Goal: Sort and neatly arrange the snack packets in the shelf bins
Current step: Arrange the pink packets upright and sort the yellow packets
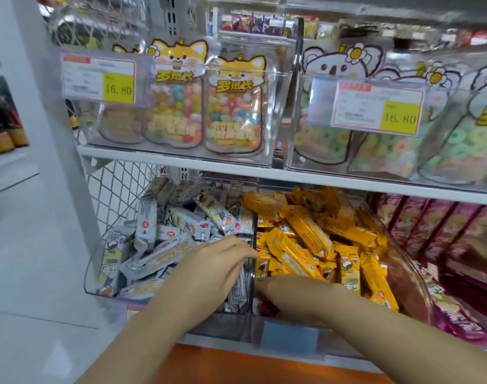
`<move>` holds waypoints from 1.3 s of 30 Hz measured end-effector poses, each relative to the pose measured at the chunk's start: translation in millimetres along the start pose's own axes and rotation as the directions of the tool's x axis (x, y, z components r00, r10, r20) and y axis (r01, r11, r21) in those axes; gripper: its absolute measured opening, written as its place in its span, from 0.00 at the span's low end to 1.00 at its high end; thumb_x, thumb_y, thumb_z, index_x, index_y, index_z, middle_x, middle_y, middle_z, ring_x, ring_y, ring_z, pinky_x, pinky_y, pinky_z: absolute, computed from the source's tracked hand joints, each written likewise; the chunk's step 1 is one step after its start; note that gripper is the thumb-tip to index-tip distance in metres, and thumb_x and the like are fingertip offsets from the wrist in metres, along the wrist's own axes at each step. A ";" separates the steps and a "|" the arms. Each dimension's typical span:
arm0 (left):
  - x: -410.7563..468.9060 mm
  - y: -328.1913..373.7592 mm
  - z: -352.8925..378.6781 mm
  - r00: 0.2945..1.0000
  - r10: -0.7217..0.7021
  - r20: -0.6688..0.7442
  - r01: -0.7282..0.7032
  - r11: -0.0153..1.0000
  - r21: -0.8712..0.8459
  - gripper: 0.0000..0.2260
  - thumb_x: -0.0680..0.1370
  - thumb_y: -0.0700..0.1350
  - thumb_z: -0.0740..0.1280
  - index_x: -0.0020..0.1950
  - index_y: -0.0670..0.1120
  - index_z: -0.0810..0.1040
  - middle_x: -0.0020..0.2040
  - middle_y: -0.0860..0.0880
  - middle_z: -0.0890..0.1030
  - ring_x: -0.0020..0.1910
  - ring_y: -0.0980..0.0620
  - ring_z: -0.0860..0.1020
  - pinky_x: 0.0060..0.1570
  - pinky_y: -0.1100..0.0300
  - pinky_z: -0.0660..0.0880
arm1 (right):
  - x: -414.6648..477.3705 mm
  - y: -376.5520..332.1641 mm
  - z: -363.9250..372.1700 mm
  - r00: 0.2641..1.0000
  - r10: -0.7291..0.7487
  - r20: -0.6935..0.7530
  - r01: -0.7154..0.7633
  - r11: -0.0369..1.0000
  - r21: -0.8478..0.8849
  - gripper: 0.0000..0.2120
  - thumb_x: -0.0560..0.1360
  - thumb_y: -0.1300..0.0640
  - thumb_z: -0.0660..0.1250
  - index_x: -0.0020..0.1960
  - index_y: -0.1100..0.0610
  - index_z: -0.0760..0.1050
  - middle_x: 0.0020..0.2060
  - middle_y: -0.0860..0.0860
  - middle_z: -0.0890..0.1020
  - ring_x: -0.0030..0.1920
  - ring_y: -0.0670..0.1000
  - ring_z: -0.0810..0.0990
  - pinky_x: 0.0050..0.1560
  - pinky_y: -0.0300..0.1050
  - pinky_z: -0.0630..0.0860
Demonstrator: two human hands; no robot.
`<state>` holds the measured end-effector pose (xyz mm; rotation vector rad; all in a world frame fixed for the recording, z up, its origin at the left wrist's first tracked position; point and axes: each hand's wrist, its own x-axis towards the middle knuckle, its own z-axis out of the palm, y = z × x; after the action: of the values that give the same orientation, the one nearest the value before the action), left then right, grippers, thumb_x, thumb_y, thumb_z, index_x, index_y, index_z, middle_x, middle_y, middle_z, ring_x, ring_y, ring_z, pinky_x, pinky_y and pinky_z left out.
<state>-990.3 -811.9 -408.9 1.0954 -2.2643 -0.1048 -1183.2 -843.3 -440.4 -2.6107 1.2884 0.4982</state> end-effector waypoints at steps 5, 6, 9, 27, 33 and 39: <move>-1.4 -0.5 2.1 1.000 0.012 0.018 -0.012 1.000 0.002 0.15 0.78 0.49 0.52 0.56 0.54 0.78 0.52 0.58 0.79 0.45 0.57 0.79 0.45 0.60 0.76 | -10.7 -3.7 -7.4 0.999 -0.022 -0.046 0.021 0.999 -0.024 0.08 0.74 0.67 0.62 0.51 0.62 0.76 0.49 0.57 0.76 0.47 0.59 0.76 0.45 0.53 0.74; -1.6 -0.1 2.5 1.000 0.013 0.019 -0.013 1.000 0.002 0.15 0.78 0.49 0.53 0.56 0.54 0.77 0.52 0.58 0.79 0.44 0.58 0.79 0.45 0.60 0.75 | -14.1 -2.8 -9.3 0.998 -0.017 -0.064 0.017 1.000 -0.005 0.06 0.73 0.65 0.64 0.50 0.61 0.76 0.47 0.57 0.77 0.46 0.58 0.76 0.45 0.54 0.75; -0.9 3.3 3.8 1.000 0.009 0.028 -0.009 1.000 0.002 0.16 0.78 0.50 0.52 0.56 0.54 0.78 0.52 0.58 0.79 0.45 0.58 0.78 0.46 0.62 0.74 | -30.5 -5.4 -21.6 0.993 0.010 -0.118 -0.002 0.998 0.068 0.06 0.74 0.60 0.65 0.51 0.58 0.77 0.45 0.55 0.80 0.44 0.57 0.77 0.44 0.54 0.75; 22.2 74.1 25.6 0.999 0.037 -0.014 -0.036 0.993 0.110 0.14 0.76 0.50 0.55 0.51 0.55 0.79 0.46 0.60 0.80 0.44 0.57 0.79 0.46 0.56 0.76 | -192.4 19.6 -31.3 0.214 0.372 -0.903 0.218 0.883 0.415 0.09 0.72 0.50 0.69 0.47 0.38 0.72 0.48 0.37 0.81 0.40 0.42 0.79 0.41 0.29 0.73; 48.4 121.6 39.8 0.996 0.081 0.026 -0.083 0.991 0.106 0.13 0.75 0.50 0.55 0.50 0.55 0.79 0.45 0.59 0.80 0.44 0.55 0.79 0.44 0.58 0.74 | -242.6 36.7 -11.0 -0.101 0.407 -0.908 0.298 0.883 0.363 0.05 0.74 0.39 0.64 0.49 0.35 0.70 0.52 0.30 0.78 0.54 0.39 0.79 0.53 0.35 0.76; 71.9 165.0 65.0 0.980 0.165 0.110 -0.173 0.983 0.067 0.11 0.77 0.49 0.59 0.55 0.56 0.78 0.51 0.60 0.79 0.53 0.57 0.77 0.55 0.61 0.68 | -281.9 82.5 22.3 -0.163 0.400 -0.902 0.139 0.914 0.380 0.05 0.76 0.39 0.61 0.48 0.37 0.67 0.55 0.28 0.75 0.54 0.36 0.78 0.47 0.42 0.79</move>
<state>-1173.2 -768.9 -372.9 0.9495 -2.4624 -0.0063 -1413.3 -679.7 -356.4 -2.0997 1.5901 -2.1550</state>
